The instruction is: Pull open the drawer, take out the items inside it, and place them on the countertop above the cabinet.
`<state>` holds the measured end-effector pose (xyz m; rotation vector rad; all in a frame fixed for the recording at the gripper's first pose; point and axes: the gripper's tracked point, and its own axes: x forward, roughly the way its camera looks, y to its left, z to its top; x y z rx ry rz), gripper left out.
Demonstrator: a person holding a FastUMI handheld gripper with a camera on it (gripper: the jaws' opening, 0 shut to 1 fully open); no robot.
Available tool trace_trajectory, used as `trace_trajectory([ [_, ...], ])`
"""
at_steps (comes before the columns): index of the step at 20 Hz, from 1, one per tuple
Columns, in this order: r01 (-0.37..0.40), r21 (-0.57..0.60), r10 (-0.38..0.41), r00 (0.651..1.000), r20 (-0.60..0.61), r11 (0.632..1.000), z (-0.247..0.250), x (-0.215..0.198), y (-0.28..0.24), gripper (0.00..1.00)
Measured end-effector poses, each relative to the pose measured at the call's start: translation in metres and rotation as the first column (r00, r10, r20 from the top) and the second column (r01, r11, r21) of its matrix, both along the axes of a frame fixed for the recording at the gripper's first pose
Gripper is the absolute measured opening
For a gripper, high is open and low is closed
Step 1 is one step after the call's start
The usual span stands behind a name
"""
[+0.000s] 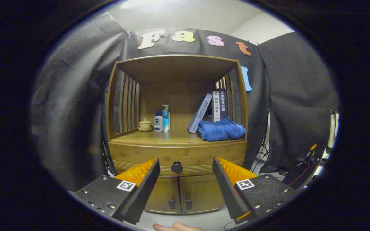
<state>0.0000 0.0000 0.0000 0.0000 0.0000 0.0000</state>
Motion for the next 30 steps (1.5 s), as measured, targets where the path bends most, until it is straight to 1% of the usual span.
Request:
trace_trajectory([
  [7, -0.011, -0.021, 0.011, 1.0, -0.01, 1.0, -0.004, 0.011, 0.014, 0.98],
  [15, 0.011, 0.013, -0.011, 1.0, -0.019, 1.0, -0.011, 0.026, 0.021, 0.98],
  [18, 0.006, 0.012, -0.005, 0.999, -0.032, 1.0, -0.018, 0.037, 0.028, 0.98],
  [22, -0.018, -0.001, 0.018, 0.999, -0.046, 1.0, -0.025, 0.064, 0.045, 0.98],
  [25, -0.008, -0.021, 0.007, 0.999, -0.052, 1.0, -0.035, 0.093, 0.051, 0.98],
  [28, -0.013, 0.016, 0.015, 0.994, -0.108, 1.0, -0.057, 0.119, 0.064, 0.98],
  [30, 0.006, 0.009, -0.005, 0.989, -0.151, 1.0, -0.075, 0.134, 0.066, 0.98],
])
